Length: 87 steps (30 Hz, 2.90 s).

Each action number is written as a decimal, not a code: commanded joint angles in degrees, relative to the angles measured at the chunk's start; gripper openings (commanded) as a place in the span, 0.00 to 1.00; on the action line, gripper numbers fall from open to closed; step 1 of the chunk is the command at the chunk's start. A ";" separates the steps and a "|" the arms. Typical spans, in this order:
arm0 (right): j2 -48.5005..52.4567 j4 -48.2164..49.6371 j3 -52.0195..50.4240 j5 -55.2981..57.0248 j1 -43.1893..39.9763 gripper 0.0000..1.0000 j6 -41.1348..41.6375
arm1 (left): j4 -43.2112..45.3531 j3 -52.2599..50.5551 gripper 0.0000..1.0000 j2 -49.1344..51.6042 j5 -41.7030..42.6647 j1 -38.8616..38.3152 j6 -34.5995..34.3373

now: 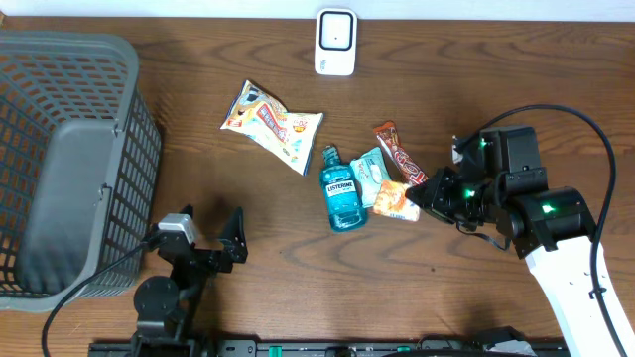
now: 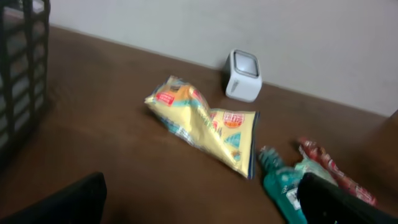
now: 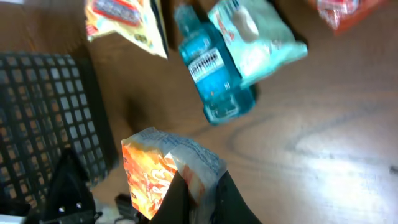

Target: Scan the item barcode

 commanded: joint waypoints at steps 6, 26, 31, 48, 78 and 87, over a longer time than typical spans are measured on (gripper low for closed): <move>0.85 10.43 0.50 5.86 0.28 0.01 -18.03 | -4.55 -0.39 0.98 -0.35 0.31 0.28 0.33; 33.53 68.50 -1.27 6.16 3.37 0.01 -39.15 | -4.55 -0.39 0.98 -0.31 0.31 0.28 0.33; 41.57 86.27 -1.27 6.19 4.76 0.01 -44.30 | -4.55 -0.39 0.98 -0.31 0.31 0.28 0.33; 65.88 113.92 15.87 10.84 5.25 0.01 -40.02 | -4.55 -0.39 0.98 -0.31 0.31 0.28 0.33; 76.04 99.93 41.22 8.07 2.93 0.01 -38.05 | -4.55 -0.39 0.98 -0.31 0.31 0.28 0.33; 56.70 66.84 41.22 13.35 -2.78 0.01 -44.35 | -4.55 -0.39 0.98 -0.31 0.31 0.28 0.33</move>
